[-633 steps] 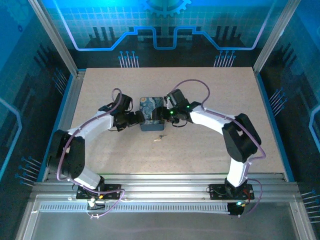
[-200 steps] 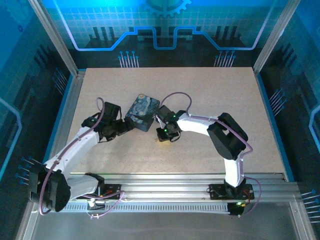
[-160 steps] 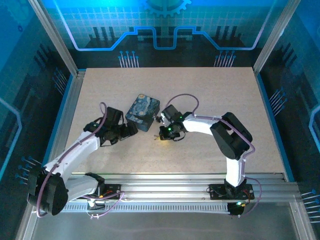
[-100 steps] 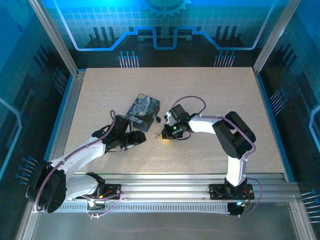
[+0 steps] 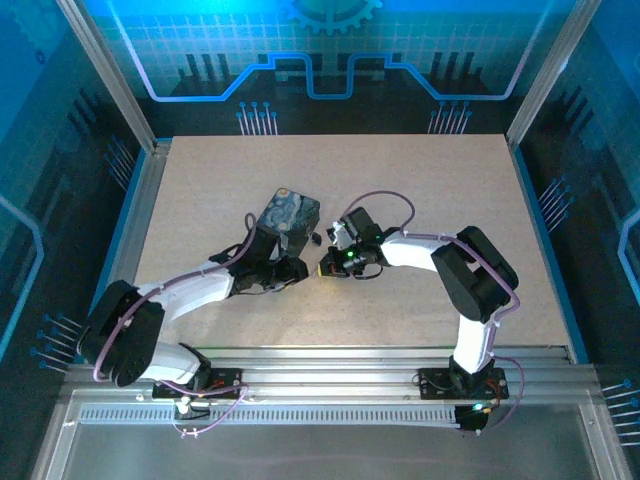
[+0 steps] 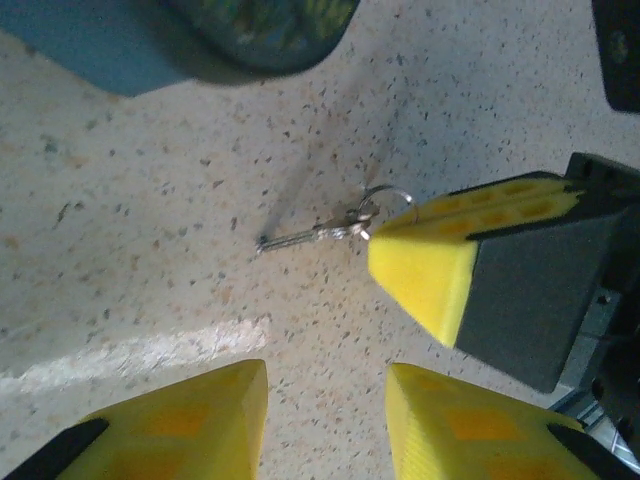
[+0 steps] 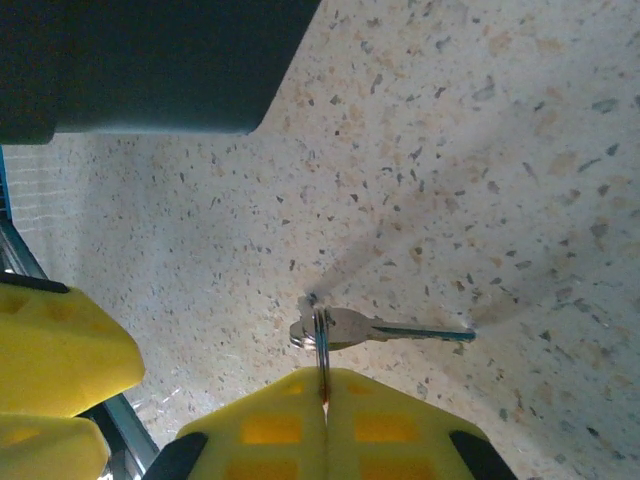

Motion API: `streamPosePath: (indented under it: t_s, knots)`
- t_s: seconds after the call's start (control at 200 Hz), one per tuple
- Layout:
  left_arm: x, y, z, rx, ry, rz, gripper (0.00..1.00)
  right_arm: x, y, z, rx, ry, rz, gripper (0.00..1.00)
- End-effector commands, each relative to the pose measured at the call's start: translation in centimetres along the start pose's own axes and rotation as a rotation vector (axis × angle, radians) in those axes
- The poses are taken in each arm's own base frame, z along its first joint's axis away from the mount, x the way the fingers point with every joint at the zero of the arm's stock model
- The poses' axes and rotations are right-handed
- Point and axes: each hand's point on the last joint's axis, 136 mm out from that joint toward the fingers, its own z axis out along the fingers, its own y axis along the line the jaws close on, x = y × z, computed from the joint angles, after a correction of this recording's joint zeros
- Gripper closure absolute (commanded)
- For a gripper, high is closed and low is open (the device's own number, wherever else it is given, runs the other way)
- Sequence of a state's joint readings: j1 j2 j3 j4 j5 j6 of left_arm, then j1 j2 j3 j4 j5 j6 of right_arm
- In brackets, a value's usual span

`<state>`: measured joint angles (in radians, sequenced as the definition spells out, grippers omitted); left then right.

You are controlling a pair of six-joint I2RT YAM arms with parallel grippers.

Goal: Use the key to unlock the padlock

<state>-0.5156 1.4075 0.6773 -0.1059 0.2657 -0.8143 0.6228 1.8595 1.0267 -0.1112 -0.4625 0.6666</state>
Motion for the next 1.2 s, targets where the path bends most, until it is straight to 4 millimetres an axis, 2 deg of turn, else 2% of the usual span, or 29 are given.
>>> streamPosePath:
  t_s: [0.0, 0.115, 0.205, 0.335, 0.455, 0.625, 0.745, 0.93, 1.066, 1.196]
  knots:
    - [-1.3, -1.4, 0.2, 0.018, -0.032, 0.012, 0.63, 0.7, 0.6, -0.4, -0.015, 0.009, -0.001, 0.98]
    - [-1.5, -0.7, 0.6, -0.013, -0.037, -0.006, 0.60, 0.9, 0.1, -0.4, 0.005, 0.021, 0.011, 0.96]
    - [-1.5, -0.1, 0.6, -0.034, -0.042, -0.021, 0.59, 1.0, -1.6, -0.4, 0.097, 0.031, 0.020, 0.84]
    - [-1.4, 0.5, -0.3, -0.071, -0.059, -0.014, 0.57, 1.2, -2.8, -0.8, 0.177, 0.037, -0.008, 0.72]
    - [-1.6, 1.1, -1.5, -0.092, -0.079, -0.005, 0.55, 1.0, -2.3, -1.4, 0.189, 0.034, -0.038, 0.58]
    - [-1.8, 1.9, -2.5, -0.096, -0.097, -0.023, 0.54, 0.5, -0.9, -0.5, 0.189, 0.035, -0.057, 0.50]
    - [-1.7, 2.3, -2.8, -0.096, -0.100, -0.030, 0.54, 0.2, -0.6, 0.7, 0.226, 0.044, -0.054, 0.48]
    - [-1.5, 2.8, -3.3, -0.103, -0.104, -0.032, 0.54, -0.3, -1.9, 1.3, 0.388, 0.049, -0.069, 0.49]
    - [-1.6, 3.2, -3.9, -0.102, -0.117, -0.039, 0.54, -0.3, -2.5, 1.4, 0.479, 0.062, -0.112, 0.54]
    - [-1.6, 3.6, -4.1, -0.101, -0.120, -0.047, 0.54, 0.0, -3.9, 1.9, 0.542, 0.086, -0.105, 0.61]
